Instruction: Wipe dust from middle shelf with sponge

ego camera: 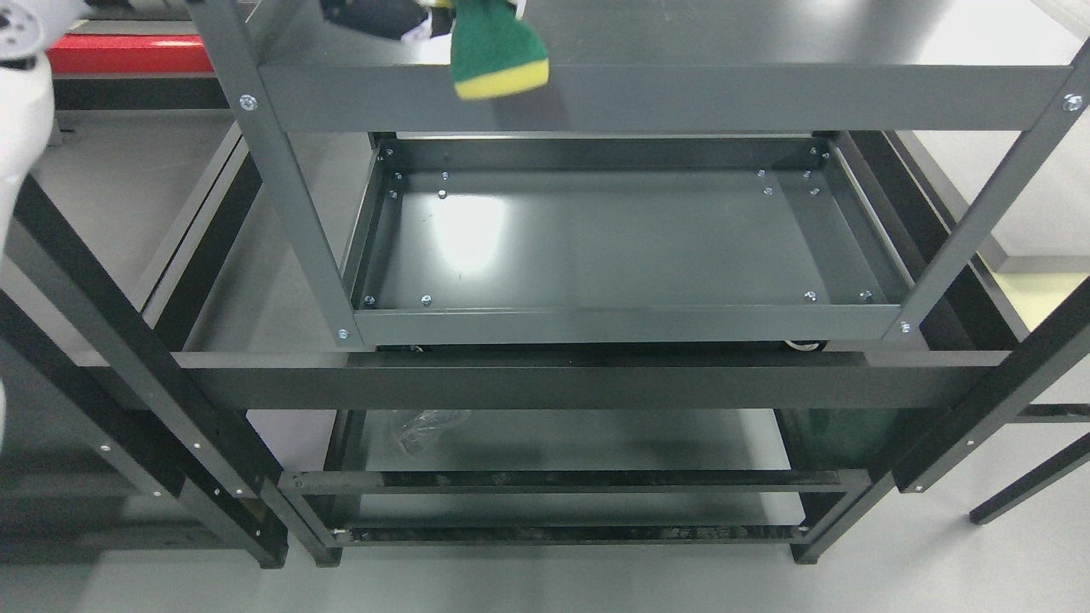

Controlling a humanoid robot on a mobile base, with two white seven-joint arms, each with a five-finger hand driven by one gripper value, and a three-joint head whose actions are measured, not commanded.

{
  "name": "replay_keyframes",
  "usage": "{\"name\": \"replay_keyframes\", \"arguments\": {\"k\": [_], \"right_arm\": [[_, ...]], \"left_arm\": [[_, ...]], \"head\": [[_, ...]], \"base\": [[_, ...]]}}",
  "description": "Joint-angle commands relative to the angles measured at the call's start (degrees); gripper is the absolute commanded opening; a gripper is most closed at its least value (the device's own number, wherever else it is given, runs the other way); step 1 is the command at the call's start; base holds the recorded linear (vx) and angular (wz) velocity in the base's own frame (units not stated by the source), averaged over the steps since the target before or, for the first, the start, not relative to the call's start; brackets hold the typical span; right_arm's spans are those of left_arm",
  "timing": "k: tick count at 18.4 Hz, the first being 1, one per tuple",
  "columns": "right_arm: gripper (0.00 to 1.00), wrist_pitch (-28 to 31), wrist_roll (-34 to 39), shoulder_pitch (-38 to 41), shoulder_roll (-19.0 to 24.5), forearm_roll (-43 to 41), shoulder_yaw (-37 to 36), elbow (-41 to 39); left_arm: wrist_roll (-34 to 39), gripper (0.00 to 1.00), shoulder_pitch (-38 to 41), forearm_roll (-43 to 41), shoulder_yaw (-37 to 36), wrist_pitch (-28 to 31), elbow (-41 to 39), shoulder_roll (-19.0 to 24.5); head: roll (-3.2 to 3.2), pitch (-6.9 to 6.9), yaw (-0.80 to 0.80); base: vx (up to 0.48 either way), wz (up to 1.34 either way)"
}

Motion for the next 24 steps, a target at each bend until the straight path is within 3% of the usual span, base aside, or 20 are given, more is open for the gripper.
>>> {"name": "replay_keyframes", "arguments": {"k": [1,3,5,9,10,13,15,18,24], "right_arm": [[1.00,4.2,0.0,0.0,-1.0,0.0,0.0,-1.0],[1.00,4.2,0.0,0.0,-1.0,0.0,0.0,-1.0],[1.00,4.2,0.0,0.0,-1.0,0.0,0.0,-1.0],[1.00,4.2,0.0,0.0,-1.0,0.0,0.0,-1.0],[1.00,4.2,0.0,0.0,-1.0,0.0,0.1,-1.0],[1.00,4.2,0.0,0.0,-1.0,-0.1,0.1,-1.0],[1.00,4.2,0.0,0.0,-1.0,0.0,0.0,-1.0],[1.00,4.2,-0.1,0.0,-1.0,0.0,0.0,-1.0],[1.00,4.2,-0.1,0.0,-1.0,0.0,0.0,-1.0]], "left_arm": [[1.6,0.00,-10.5,-5.7,1.2,0.0,10.3,-17.0],[3.3,0.00,-15.9,-10.3,1.1,0.0,18.2,-25.3],[6.2,0.00,-19.0,-15.9,0.1,0.0,25.3,-25.3],[21.7,0.00,-20.2,-16.1,-18.3,0.0,26.8,-25.3],[23.2,0.00,-20.2,-14.6,-21.1,0.0,26.7,-25.3],[29.8,0.00,-20.3,-3.0,-34.6,9.6,26.5,-25.3],[31.6,0.00,-20.3,0.3,-42.0,14.7,25.5,-25.3],[32.4,0.00,-20.2,0.8,-50.9,17.0,25.0,-25.3],[32.3,0.00,-20.1,0.0,-57.6,18.0,21.3,-25.3]], "head": [[0.00,0.00,0.00],[0.00,0.00,0.00],[0.00,0.00,0.00],[0.00,0.00,0.00],[0.00,0.00,0.00],[0.00,0.00,0.00],[0.00,0.00,0.00],[0.00,0.00,0.00],[0.00,0.00,0.00]], "base": [[0.000,0.00],[0.000,0.00],[0.000,0.00],[0.000,0.00],[0.000,0.00],[0.000,0.00],[0.000,0.00],[0.000,0.00],[0.000,0.00]]}}
